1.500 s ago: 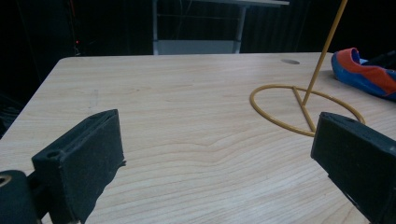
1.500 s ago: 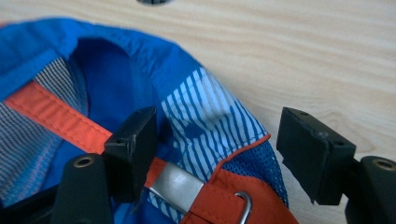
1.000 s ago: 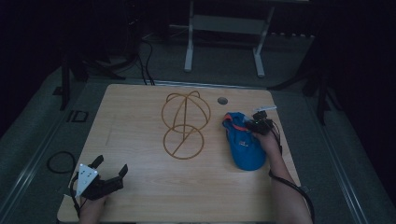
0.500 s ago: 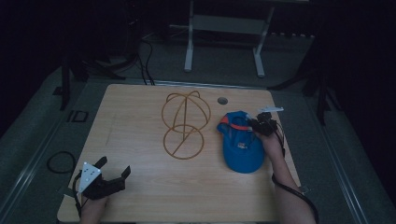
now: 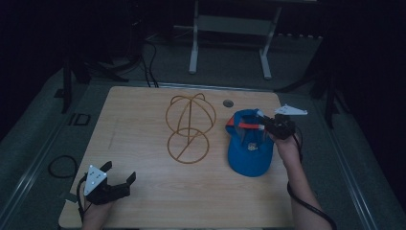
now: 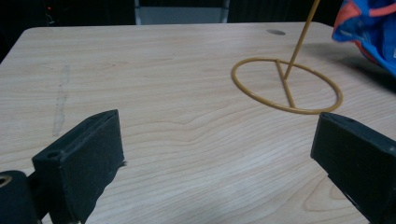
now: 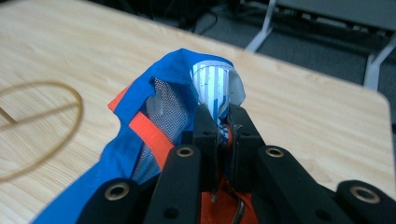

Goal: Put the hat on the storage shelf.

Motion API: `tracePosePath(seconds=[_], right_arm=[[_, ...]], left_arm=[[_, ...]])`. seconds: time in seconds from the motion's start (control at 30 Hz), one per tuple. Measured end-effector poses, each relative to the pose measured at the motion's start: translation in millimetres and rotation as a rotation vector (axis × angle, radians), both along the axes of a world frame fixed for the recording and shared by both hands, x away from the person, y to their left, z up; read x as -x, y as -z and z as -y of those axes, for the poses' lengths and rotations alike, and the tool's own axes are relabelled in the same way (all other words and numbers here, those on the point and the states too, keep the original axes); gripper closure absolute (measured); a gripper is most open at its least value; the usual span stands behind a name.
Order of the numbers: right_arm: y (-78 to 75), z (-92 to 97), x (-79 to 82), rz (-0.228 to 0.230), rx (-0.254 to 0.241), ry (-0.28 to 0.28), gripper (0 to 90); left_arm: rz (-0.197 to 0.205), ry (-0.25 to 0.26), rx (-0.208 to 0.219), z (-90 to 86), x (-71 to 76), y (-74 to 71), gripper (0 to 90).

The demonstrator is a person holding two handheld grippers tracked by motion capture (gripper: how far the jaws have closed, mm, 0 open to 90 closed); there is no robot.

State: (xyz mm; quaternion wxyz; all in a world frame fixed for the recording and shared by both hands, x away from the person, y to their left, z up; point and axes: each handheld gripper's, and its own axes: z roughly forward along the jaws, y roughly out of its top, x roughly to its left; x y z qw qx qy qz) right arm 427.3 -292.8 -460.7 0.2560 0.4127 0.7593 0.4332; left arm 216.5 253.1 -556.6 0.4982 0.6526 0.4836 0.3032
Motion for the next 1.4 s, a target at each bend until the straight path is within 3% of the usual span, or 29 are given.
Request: tracePosePath(seconds=[0.2, 0.37, 0.5, 0.8, 1.1, 1.2, 1.27, 1.4], right_arm=[[-29.2, 3.8, 17.3, 0.063, -0.043, -0.02, 84.0], [-47.5, 8.1, 28.8, 0.095, -0.046, -0.015, 84.1], [-60.7, 11.2, 37.8, 0.123, -0.047, -0.027, 84.1], [-81.5, 14.4, 55.9, 0.167, -0.055, -0.038, 84.1], [-94.6, 11.9, 73.6, 0.194, -0.077, -0.077, 84.2], [-98.4, 10.0, 79.5, 0.21, -0.08, -0.091, 84.1], [-103.6, 8.2, 89.0, 0.231, -0.111, -0.119, 84.1], [-110.7, 3.5, 101.4, 0.261, -0.111, -0.148, 84.1]], left_arm=[[0.008, 0.022, 0.018, 2.7, -0.3, -8.5, 2.8], [0.021, 0.044, 0.018, 6.6, 0.4, -21.4, 2.8], [0.038, 0.08, 0.049, 11.6, 1.1, -35.5, 2.8], [0.092, 0.149, 0.017, 27.1, -1.5, -73.4, 3.7], [0.112, 0.212, -0.011, 50.0, -13.7, -106.0, 4.3], [0.12, 0.222, -0.026, 55.9, -15.2, -112.7, 4.4], [0.119, 0.247, -0.034, 63.5, -17.0, -122.2, 4.3], [0.122, 0.261, -0.05, 71.1, -19.3, -133.4, 4.4]])
